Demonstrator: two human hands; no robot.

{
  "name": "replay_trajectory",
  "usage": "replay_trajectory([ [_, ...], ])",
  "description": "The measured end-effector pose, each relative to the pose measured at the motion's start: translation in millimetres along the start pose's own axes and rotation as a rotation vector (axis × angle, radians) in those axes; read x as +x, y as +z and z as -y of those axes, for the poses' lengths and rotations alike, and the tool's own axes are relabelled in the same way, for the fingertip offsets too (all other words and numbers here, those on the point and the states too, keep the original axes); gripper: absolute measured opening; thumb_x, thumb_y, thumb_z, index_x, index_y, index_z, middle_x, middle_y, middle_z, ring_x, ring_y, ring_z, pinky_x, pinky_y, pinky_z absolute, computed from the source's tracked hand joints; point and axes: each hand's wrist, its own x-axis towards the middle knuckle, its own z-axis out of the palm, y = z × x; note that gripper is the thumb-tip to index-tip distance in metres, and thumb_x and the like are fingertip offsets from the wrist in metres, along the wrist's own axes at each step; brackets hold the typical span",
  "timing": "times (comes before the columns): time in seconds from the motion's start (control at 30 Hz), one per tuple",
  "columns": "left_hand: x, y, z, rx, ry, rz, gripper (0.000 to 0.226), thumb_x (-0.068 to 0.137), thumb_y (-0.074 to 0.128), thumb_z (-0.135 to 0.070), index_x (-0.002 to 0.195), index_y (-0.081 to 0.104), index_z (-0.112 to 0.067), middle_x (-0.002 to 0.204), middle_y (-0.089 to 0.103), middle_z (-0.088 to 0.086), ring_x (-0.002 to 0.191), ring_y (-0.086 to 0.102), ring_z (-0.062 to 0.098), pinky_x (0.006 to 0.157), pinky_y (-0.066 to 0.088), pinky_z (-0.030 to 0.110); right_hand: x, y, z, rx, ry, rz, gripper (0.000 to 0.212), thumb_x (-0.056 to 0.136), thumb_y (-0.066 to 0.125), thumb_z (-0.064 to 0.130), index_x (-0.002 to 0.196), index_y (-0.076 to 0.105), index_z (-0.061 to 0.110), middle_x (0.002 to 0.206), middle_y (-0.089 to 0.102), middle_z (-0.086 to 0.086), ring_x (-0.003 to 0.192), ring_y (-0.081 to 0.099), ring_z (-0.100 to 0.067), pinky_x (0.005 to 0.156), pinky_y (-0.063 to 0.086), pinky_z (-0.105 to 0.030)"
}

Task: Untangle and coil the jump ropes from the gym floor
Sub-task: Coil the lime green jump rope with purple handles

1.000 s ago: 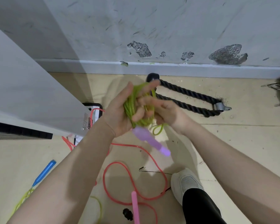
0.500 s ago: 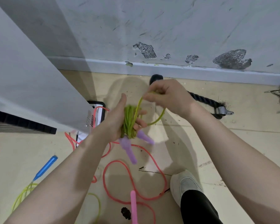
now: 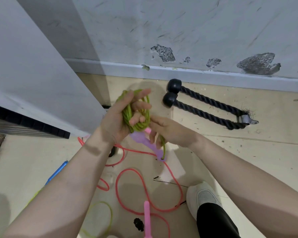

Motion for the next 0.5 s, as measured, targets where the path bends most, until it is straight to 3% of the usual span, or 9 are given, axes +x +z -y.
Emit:
replay_trajectory([
  [0.07,2.2,-0.1,-4.8,0.019,0.074,-0.238,0.026,0.093,0.046,-0.027,0.106,0.065,-0.015,0.078,0.073,0.001,0.035,0.044,0.004,0.052,0.045,0.019,-6.5,5.5,-3.9,-0.11,0.082,0.128,0.034,0.103,0.032,0.027,0.137,0.032,0.032,0.078,0.065,-0.007,0.049,0.058,-0.016,0.053,0.048,-0.029],
  [0.13,3.4,-1.0,-5.4,0.06,0.117,-0.401,0.019,0.095,0.046,-0.022,0.109,0.059,-0.016,0.09,0.073,0.002,0.045,0.055,0.006,0.053,0.047,0.02,-11.7,13.6,-3.4,-0.258,0.107,0.236,0.048,0.101,0.034,0.016,0.145,0.017,0.026,0.076,0.065,-0.002,0.046,0.055,-0.011,0.054,0.048,-0.027],
  [0.23,1.7,0.5,6.1,0.252,0.085,-0.45,0.021,0.095,0.051,-0.02,0.116,0.053,-0.018,0.107,0.07,0.001,0.079,0.07,0.012,0.066,0.056,0.026,-11.4,15.3,12.9,-0.518,0.061,0.354,0.047,0.091,0.046,0.011,0.136,0.032,0.015,0.072,0.066,0.004,0.055,0.058,-0.014,0.064,0.052,-0.027],
  [0.3,2.3,1.0,14.0,0.455,0.043,-0.471,0.024,0.092,0.057,-0.017,0.115,0.053,-0.019,0.123,0.062,0.003,0.092,0.069,0.013,0.071,0.059,0.033,-9.7,8.1,29.1,-0.676,0.001,0.372,0.041,0.088,0.053,0.011,0.128,0.046,0.01,0.063,0.056,0.013,0.058,0.056,-0.004,0.062,0.045,-0.017],
  [0.37,4.0,-2.3,17.2,0.626,-0.008,-0.481,0.03,0.089,0.06,-0.017,0.118,0.052,-0.017,0.12,0.064,0.002,0.087,0.07,0.009,0.077,0.058,0.032,-12.5,-1.8,40.9,-0.742,-0.145,0.248,0.027,0.086,0.059,0.012,0.112,0.06,0.004,0.062,0.046,0.018,0.058,0.049,0.003,0.061,0.038,-0.011],
  [0.43,1.0,-2.4,13.4,0.674,-0.102,-0.467,0.026,0.091,0.059,-0.021,0.116,0.056,-0.014,0.095,0.07,0.001,0.074,0.069,0.005,0.067,0.055,0.021,-18.4,-11.7,46.3,-0.763,-0.291,0.029,0.018,0.084,0.065,0.015,0.096,0.068,0.002,0.062,0.049,0.014,0.061,0.047,-0.004,0.066,0.04,-0.017],
  [0.5,-5.0,0.2,9.1,0.818,-0.247,-0.365,0.024,0.087,0.06,-0.032,0.097,0.065,-0.011,0.078,0.068,0.009,0.069,0.067,0.02,0.06,0.049,0.03,-23.8,-20.6,47.6,-0.629,-0.346,-0.106,0.011,0.08,0.071,0.016,0.085,0.069,0.007,0.063,0.058,0.013,0.065,0.051,-0.005,0.064,0.039,-0.017],
])
